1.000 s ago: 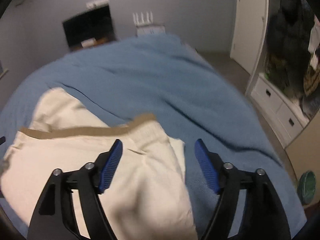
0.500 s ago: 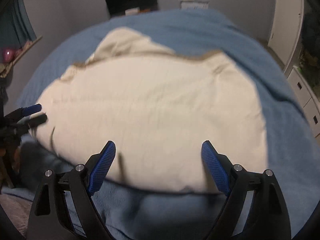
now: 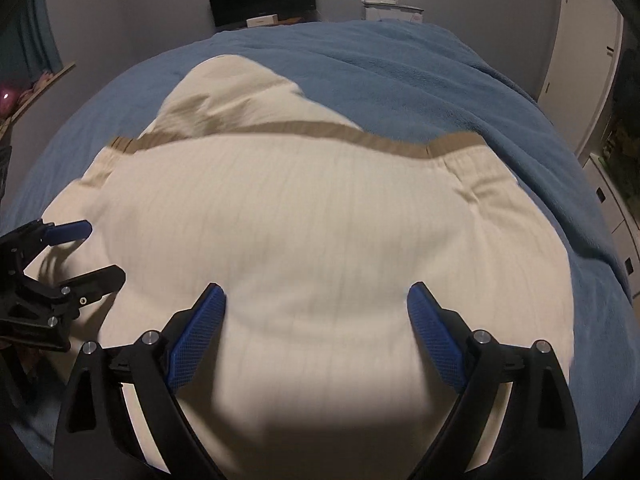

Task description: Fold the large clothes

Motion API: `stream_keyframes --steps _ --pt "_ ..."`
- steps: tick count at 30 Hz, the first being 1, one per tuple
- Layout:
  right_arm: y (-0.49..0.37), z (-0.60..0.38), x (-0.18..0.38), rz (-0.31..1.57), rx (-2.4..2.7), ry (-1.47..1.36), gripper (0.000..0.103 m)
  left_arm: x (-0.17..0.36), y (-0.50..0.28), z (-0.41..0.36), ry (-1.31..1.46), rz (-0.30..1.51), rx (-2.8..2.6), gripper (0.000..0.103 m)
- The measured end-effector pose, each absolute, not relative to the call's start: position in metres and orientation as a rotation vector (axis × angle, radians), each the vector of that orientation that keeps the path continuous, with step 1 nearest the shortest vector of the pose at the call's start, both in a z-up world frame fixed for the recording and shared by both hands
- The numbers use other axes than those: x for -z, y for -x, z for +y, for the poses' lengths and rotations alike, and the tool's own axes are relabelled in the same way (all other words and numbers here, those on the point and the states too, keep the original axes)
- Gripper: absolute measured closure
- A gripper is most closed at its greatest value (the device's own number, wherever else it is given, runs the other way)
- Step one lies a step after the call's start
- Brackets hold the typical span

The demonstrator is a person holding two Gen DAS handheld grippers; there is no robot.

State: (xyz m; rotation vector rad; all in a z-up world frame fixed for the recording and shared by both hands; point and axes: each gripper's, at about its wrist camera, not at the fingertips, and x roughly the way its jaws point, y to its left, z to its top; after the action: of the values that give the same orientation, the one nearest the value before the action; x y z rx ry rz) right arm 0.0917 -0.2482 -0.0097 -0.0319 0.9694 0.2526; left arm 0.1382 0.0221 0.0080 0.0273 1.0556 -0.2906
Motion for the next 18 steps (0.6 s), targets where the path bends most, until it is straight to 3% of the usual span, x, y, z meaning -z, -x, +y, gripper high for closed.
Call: stream_keyframes --steps 18 --pt "-0.16 -0.244 0.043 1.032 -0.187 -0.006 0.013 0.024 -0.206 0.027 -0.041 1.083 0.272 0.005"
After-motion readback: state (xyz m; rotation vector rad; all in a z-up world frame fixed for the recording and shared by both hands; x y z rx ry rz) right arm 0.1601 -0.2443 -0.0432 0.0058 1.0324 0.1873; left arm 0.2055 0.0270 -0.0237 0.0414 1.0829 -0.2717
